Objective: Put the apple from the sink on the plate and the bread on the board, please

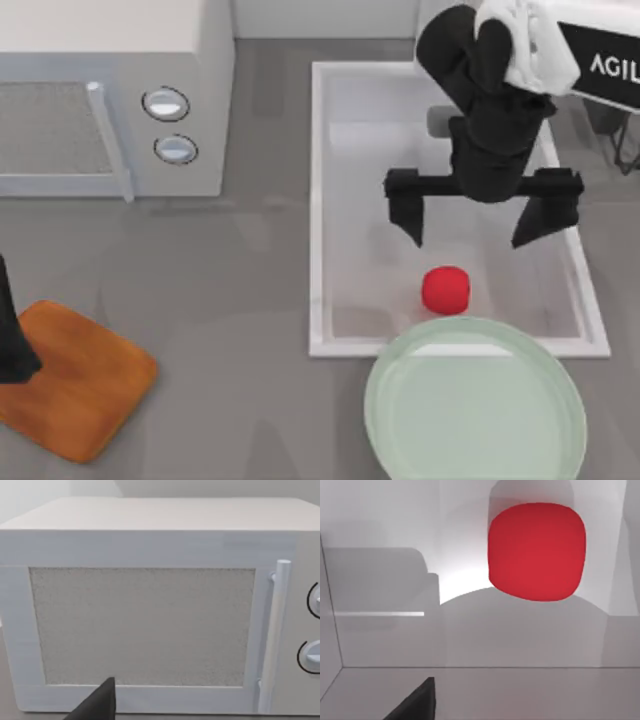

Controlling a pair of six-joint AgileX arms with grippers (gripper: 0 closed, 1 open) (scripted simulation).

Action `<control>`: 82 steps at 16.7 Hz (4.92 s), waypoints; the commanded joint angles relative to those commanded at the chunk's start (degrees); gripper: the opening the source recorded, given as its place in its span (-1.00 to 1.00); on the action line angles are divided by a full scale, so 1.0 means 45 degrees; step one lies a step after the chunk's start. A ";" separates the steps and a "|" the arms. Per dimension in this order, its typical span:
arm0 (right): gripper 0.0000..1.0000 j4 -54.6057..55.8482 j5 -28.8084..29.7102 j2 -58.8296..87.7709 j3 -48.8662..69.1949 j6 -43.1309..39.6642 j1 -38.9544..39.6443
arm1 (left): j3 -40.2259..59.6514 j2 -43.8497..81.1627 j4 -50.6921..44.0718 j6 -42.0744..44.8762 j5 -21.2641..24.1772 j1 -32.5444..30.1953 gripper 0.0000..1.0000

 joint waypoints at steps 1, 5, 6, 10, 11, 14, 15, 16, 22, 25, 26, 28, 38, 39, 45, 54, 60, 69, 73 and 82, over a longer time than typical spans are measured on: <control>1.00 -0.0113 0.0001 0.0219 0.0179 0.0051 0.0046 | 0.0000 0.0000 0.0000 0.0000 0.0000 0.0000 1.00; 1.00 -0.0160 0.0002 0.0309 0.0252 0.0072 0.0064 | 0.0000 0.0000 0.0000 0.0000 0.0000 0.0000 1.00; 1.00 -0.0134 -0.0003 0.0286 0.0217 0.0059 -0.0004 | 0.0000 0.0000 0.0000 0.0000 0.0000 0.0000 1.00; 1.00 0.0800 0.0005 0.0849 -0.0249 0.0065 0.0005 | 0.0000 0.0000 0.0000 0.0000 0.0000 0.0000 1.00; 1.00 0.1364 0.0009 0.1160 -0.0484 0.0071 0.0013 | 0.0000 0.0000 0.0000 0.0000 0.0000 0.0000 1.00; 1.00 0.3607 0.0022 0.2275 -0.1320 0.0095 0.0043 | 0.0000 0.0000 0.0000 0.0000 0.0000 0.0000 1.00; 1.00 0.4273 0.0027 0.2639 -0.1600 0.0102 0.0051 | 0.0000 0.0000 0.0000 0.0000 0.0000 0.0000 1.00; 1.00 0.4808 0.0031 0.2970 -0.1848 0.0109 0.0060 | 0.0000 0.0000 0.0000 0.0000 0.0000 0.0000 1.00; 1.00 0.5603 0.0038 0.3567 -0.2252 0.0125 0.0081 | 0.0000 0.0000 0.0000 0.0000 0.0000 0.0000 1.00; 0.70 0.5603 0.0038 0.3567 -0.2252 0.0125 0.0081 | 0.0000 0.0000 0.0000 0.0000 0.0000 0.0000 1.00; 0.55 0.5603 0.0038 0.3567 -0.2252 0.0125 0.0081 | 0.0000 0.0000 0.0000 0.0000 0.0000 0.0000 1.00; 0.25 0.5603 0.0038 0.3567 -0.2252 0.0125 0.0081 | 0.0000 0.0000 0.0000 0.0000 0.0000 0.0000 1.00; -1.00 0.5603 0.0038 0.3567 -0.2252 0.0125 0.0081 | 0.0000 0.0000 0.0000 0.0000 0.0000 0.0000 1.00; -1.00 0.5603 0.0038 0.3567 -0.2252 0.0125 0.0081 | 0.0000 0.0000 0.0000 0.0000 0.0000 0.0000 1.00; -1.00 0.5241 0.0293 0.2850 -0.2095 0.0000 0.0046 | 0.0000 0.0000 0.0000 0.0000 0.0000 0.0000 1.00; -1.00 0.1702 0.0270 0.0911 -0.0593 -0.0027 0.0039 | 0.0000 0.0000 0.0000 0.0000 0.0000 0.0000 1.00; -1.00 0.1423 0.0262 0.0701 -0.0448 -0.0011 0.0044 | 0.0000 0.0000 0.0000 0.0000 0.0000 0.0000 1.00; -1.00 0.0756 0.0216 -0.1797 -0.1317 0.0910 0.1023 | 0.0000 0.0000 0.0000 0.0000 0.0000 0.0000 1.00; -1.00 0.0187 0.0136 -0.3340 -0.2539 0.1637 0.1774 | 0.0000 0.0000 0.0000 0.0000 0.0000 0.0000 1.00; -1.00 -0.0967 -0.0019 -0.6170 -0.5212 0.3086 0.3201 | 0.0000 0.0000 0.0000 0.0000 0.0000 0.0000 1.00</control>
